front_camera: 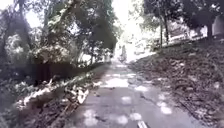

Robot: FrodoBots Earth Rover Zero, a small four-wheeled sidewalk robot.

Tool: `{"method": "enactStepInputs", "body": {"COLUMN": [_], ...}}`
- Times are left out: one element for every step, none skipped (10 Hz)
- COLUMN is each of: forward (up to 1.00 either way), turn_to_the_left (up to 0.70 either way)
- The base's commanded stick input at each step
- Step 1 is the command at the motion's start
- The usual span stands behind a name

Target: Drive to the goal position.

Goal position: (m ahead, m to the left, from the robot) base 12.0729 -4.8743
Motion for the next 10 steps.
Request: {"method": "enactStepInputs", "body": {"forward": [0.50, 0.50, 0.50, 0.50, 0.50, 0.50, 0.50, 0.50, 0.50, 0.50], "turn_to_the_left": [-0.33, -0.50, -0.50, -0.50, -0.09, 0.04, 0.06, 0.04, 0.00, 0.00]}}
